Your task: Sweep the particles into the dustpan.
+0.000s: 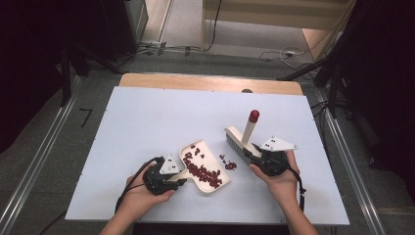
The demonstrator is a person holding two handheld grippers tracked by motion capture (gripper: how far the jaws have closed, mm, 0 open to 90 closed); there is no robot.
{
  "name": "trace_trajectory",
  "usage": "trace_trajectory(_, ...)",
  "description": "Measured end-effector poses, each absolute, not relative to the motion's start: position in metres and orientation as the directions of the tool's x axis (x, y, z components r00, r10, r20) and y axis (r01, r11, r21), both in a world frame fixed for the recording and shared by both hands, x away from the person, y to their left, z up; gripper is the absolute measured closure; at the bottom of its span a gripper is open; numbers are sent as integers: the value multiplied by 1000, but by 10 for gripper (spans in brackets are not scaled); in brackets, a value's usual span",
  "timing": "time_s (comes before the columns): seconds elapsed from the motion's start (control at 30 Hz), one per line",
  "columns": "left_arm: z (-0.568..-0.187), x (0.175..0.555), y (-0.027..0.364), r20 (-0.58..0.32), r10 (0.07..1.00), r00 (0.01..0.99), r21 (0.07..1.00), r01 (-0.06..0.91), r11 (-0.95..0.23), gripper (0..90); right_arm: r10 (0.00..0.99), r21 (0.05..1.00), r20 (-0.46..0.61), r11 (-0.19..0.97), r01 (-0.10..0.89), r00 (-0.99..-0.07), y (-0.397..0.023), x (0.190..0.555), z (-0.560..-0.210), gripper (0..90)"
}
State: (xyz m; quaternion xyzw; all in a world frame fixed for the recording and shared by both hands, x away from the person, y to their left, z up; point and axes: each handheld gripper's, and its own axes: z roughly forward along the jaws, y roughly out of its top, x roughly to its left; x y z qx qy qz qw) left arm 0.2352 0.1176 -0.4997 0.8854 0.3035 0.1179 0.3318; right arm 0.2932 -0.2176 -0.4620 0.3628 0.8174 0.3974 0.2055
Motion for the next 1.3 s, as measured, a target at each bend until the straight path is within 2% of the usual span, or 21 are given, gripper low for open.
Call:
trace_trajectory(0.47,-501,235,115,11,616,788,658,458,-598,661,737,801,-31,422,423,-676,-187,278,-463,650)
trace_trajectory(1.0,-502,234,114,13,619,785,660,458,-595,662,632,812,-4,454,366,-775,-141,253,-458,650)
trace_trajectory(1.13,-502,234,114,13,618,786,660,457,-596,662,634,834,13,420,358,-773,-148,253,-447,650)
trace_trajectory(1.3,-502,234,114,15,617,787,660,456,-597,662,688,856,13,368,364,-726,-173,261,-432,650)
